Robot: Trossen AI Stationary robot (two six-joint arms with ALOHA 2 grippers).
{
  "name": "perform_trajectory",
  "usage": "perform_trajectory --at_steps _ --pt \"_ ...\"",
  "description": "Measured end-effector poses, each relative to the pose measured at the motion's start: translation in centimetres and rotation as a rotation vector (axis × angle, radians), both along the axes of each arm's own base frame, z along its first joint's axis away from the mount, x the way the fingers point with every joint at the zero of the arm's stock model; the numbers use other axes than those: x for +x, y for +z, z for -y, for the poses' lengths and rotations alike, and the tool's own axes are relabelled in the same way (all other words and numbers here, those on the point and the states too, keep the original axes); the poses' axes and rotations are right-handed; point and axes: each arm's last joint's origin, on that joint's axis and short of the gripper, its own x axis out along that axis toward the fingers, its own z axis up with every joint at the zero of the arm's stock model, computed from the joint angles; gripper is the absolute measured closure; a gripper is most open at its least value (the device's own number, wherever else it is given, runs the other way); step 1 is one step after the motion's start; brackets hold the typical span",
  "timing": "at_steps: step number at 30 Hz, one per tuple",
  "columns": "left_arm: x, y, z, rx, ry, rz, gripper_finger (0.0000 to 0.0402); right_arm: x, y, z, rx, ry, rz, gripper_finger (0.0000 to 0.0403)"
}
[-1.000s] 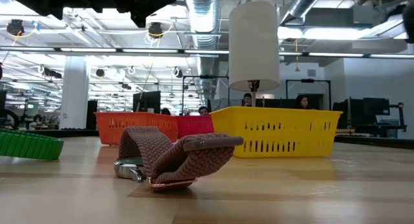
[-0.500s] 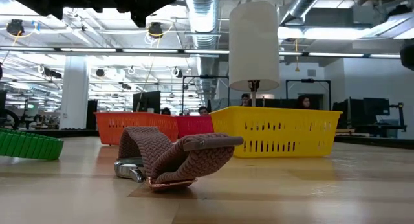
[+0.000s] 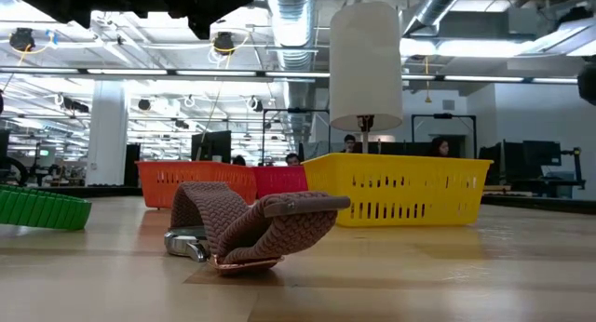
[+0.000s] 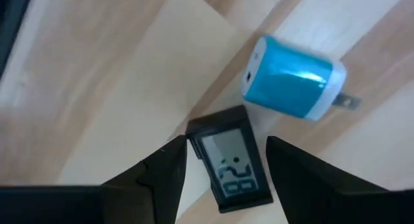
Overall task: Pick & Place Office items
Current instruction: Put the black digital clock into the red bin
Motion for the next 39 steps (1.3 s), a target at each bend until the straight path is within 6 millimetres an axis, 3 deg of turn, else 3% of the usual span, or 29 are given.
perform_trajectory --at_steps 15,23,32,39 --pt "0.0 0.0 0.0 -0.067 -0.004 0.001 0.0235 -0.4 -2.0 0.7 0.032 0.022 0.031 0.02" --pt "0.0 0.0 0.0 -0.067 -0.004 0.001 0.0235 0.1 -2.0 1.1 0.033 -0.1 0.031 0.0209" --pt "0.0 0.0 0.0 -0.067 -0.004 0.001 0.0235 0.1 -2.1 1.1 0.023 -0.126 0.047 0.0259" --pt "0.0 0.0 0.0 -0.067 -0.004 0.001 0.0235 1.2 -0.8 1.4 -0.019 -0.155 0.041 0.024"
